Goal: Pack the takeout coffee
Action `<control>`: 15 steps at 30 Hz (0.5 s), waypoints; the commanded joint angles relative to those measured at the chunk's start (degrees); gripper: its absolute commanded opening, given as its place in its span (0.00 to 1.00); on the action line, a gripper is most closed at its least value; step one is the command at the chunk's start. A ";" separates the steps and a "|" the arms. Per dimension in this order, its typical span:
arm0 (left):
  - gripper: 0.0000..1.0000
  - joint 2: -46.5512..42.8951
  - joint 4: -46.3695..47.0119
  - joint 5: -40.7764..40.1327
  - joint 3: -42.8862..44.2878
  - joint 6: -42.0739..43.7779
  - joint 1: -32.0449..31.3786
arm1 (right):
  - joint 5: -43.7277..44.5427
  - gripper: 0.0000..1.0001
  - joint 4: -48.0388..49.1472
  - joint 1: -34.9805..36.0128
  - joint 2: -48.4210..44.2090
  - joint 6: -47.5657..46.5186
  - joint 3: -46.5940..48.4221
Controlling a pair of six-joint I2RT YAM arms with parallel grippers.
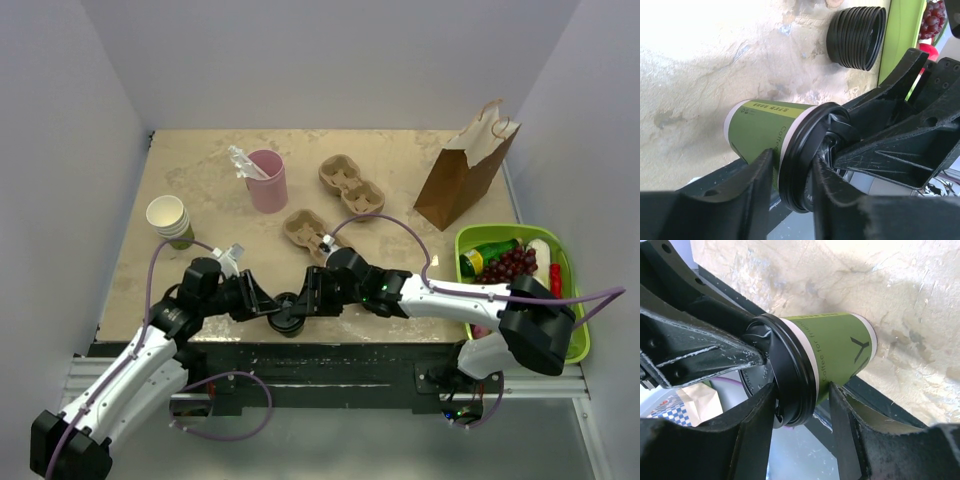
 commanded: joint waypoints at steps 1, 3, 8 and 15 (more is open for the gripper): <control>0.27 1.83 3.50 -2.30 -1.18 -1.59 0.05 | 1.25 0.48 0.97 0.16 1.29 -0.23 0.99; 0.25 2.09 3.68 -3.18 -0.30 -1.50 0.05 | 1.69 0.47 0.18 0.16 1.73 -1.11 2.39; 0.35 3.23 0.01 -6.08 4.61 1.13 0.05 | 2.04 0.46 -0.26 -0.90 2.18 -2.08 4.25; 0.73 4.55 -5.46 -12.49 11.04 3.68 0.05 | 2.84 0.43 0.35 -1.95 5.50 -3.75 7.67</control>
